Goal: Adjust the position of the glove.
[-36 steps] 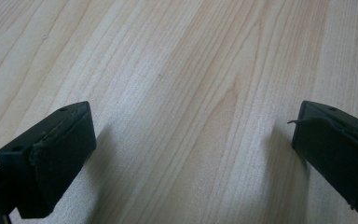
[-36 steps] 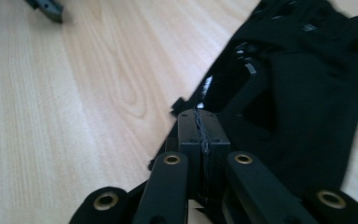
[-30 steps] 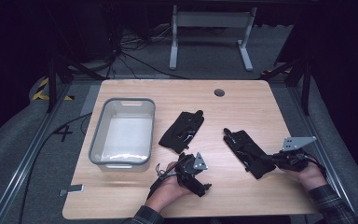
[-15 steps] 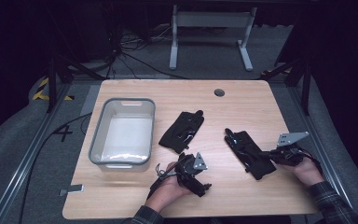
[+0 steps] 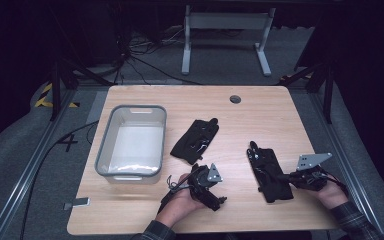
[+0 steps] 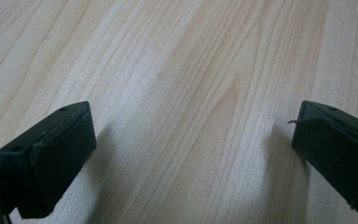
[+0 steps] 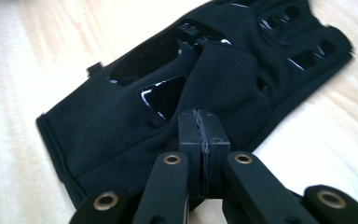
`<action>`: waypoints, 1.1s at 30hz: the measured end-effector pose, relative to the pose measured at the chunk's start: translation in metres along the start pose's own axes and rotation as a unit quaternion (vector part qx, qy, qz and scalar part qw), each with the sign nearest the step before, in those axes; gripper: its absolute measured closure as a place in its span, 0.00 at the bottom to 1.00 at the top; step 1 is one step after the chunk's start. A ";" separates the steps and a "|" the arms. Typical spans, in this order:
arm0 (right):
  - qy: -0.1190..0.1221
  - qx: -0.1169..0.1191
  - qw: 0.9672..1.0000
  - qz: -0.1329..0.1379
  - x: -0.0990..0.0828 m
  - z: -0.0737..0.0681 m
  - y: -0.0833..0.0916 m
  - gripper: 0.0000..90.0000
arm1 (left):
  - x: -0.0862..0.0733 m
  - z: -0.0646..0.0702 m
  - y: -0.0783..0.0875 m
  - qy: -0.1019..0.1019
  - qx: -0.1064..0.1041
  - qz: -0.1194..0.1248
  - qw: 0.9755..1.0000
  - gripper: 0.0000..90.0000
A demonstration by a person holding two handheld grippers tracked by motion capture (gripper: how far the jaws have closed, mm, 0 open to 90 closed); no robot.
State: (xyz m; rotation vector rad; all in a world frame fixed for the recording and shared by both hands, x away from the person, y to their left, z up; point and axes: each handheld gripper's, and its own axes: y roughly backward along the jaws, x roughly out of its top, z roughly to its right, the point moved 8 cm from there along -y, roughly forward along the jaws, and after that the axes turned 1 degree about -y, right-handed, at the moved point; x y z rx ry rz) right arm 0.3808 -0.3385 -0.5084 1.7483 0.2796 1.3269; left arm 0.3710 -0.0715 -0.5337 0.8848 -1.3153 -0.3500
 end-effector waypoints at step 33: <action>-0.094 -0.122 0.987 0.050 -0.026 0.050 0.022 0.24 | 0.001 0.001 0.001 0.005 0.003 -0.007 1.000 0.01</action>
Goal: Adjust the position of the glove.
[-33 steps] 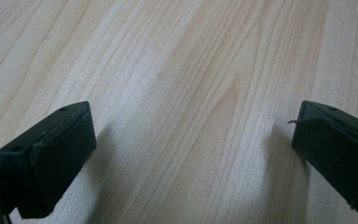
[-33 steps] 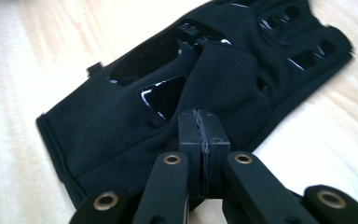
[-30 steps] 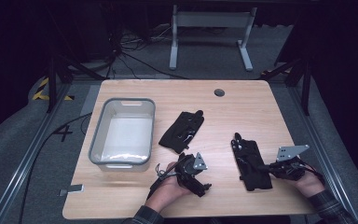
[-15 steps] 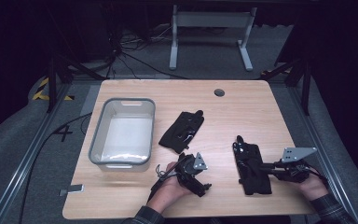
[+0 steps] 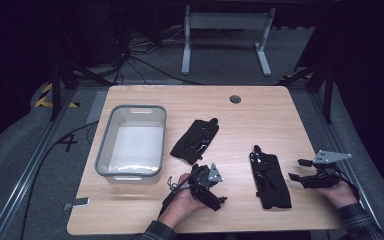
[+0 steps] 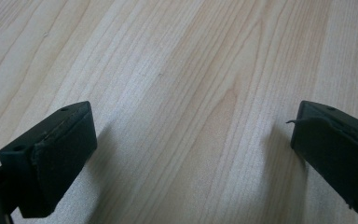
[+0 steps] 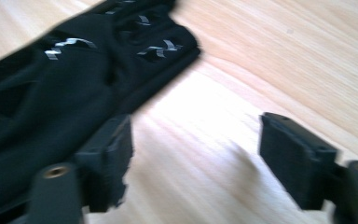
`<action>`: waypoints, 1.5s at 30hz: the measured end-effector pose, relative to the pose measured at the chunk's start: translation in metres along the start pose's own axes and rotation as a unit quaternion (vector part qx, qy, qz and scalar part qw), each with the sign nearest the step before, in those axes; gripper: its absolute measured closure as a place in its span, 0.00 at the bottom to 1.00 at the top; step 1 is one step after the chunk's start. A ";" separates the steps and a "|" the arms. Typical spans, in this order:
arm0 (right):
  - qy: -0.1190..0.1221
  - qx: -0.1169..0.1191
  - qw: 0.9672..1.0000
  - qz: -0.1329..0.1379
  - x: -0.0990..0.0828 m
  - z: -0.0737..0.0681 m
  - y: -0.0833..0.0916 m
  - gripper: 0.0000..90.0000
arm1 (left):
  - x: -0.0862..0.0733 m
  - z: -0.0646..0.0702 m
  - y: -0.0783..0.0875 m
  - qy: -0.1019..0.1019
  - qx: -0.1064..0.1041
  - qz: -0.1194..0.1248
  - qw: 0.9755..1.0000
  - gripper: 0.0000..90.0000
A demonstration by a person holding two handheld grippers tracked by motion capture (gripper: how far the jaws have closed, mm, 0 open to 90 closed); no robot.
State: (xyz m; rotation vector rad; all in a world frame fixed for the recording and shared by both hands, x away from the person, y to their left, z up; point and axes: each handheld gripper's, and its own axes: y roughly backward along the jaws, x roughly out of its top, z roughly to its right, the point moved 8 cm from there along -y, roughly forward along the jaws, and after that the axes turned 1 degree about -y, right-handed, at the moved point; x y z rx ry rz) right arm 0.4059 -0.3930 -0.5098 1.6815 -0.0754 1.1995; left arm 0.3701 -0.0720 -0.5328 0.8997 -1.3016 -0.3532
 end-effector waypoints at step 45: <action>-0.001 0.004 1.000 -0.003 -0.007 0.003 -0.009 0.11 | 0.052 -0.119 0.010 0.140 0.147 -0.022 0.979 1.00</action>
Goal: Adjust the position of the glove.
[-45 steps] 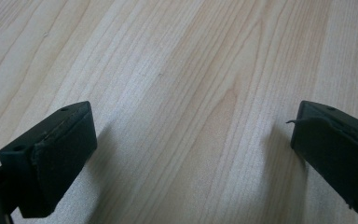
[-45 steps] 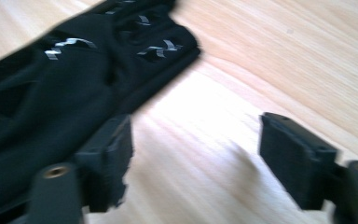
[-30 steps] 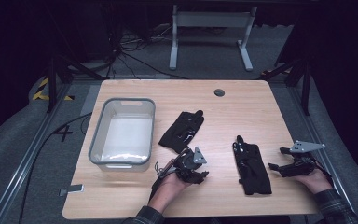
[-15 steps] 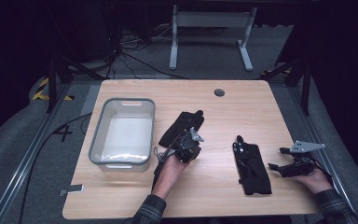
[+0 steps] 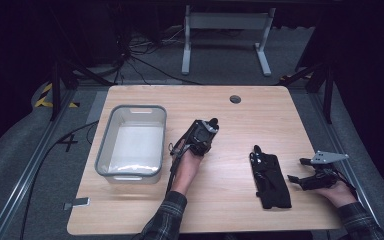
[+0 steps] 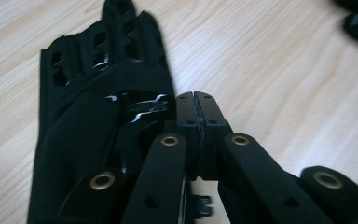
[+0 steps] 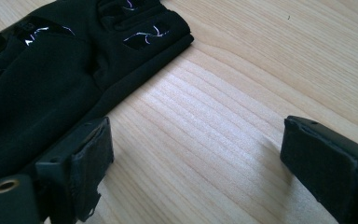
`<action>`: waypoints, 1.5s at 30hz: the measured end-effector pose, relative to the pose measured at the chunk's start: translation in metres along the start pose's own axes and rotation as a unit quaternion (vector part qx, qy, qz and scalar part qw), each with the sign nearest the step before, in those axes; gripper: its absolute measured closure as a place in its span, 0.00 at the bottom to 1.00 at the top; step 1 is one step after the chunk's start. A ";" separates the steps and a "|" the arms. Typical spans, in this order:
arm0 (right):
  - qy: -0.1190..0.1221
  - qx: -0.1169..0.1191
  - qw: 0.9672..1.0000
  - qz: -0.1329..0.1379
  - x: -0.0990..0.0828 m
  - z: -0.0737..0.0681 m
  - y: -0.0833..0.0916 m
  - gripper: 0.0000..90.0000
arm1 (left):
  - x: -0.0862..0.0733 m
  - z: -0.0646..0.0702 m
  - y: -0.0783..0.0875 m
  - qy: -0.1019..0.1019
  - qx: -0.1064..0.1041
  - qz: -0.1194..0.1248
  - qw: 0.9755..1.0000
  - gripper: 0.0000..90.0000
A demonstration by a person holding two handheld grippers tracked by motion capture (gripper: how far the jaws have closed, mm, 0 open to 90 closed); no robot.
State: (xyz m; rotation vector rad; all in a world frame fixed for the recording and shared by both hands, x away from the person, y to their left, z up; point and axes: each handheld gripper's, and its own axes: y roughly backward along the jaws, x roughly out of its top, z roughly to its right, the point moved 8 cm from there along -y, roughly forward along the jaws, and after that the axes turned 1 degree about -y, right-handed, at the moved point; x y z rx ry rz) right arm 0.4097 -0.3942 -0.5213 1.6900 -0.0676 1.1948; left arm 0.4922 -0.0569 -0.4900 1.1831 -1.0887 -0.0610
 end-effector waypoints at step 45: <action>0.003 0.003 1.000 0.000 0.000 -0.001 0.000 0.11 | 0.013 0.054 -0.009 -0.023 -0.103 0.006 0.994 1.00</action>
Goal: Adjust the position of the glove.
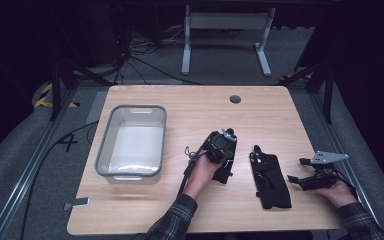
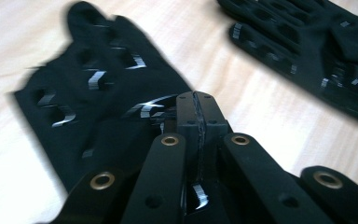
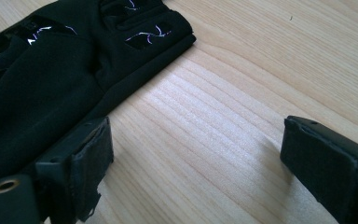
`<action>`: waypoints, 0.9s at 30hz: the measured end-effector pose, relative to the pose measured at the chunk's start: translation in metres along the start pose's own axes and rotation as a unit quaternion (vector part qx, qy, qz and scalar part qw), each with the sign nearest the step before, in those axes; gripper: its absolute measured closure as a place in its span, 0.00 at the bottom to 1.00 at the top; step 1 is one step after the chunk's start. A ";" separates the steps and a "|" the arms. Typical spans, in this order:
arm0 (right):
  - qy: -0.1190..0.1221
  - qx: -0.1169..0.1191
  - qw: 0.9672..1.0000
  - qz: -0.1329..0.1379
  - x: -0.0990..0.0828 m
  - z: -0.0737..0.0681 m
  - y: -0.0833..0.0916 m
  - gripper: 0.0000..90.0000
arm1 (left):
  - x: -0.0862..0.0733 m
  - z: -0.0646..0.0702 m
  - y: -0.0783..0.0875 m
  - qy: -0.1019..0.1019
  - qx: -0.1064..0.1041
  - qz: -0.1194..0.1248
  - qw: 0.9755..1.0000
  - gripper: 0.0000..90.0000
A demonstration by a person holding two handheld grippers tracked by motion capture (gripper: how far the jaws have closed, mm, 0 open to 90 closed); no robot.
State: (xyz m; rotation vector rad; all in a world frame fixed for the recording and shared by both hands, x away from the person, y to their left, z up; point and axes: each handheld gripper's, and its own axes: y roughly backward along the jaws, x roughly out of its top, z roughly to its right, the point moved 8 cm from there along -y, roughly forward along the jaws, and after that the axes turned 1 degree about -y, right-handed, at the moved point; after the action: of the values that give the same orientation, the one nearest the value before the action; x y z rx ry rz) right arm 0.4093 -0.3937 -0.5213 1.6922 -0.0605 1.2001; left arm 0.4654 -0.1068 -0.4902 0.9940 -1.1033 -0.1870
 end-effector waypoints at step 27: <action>0.001 0.001 1.000 0.000 0.000 0.000 0.000 0.11 | -0.029 -0.008 0.001 -0.006 0.006 -0.039 0.999 1.00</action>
State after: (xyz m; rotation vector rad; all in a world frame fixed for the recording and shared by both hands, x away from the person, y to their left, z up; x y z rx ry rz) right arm 0.4093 -0.3935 -0.5213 1.6927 -0.0585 1.2016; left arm 0.4579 -0.0852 -0.5092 1.0490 -1.0786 -0.2493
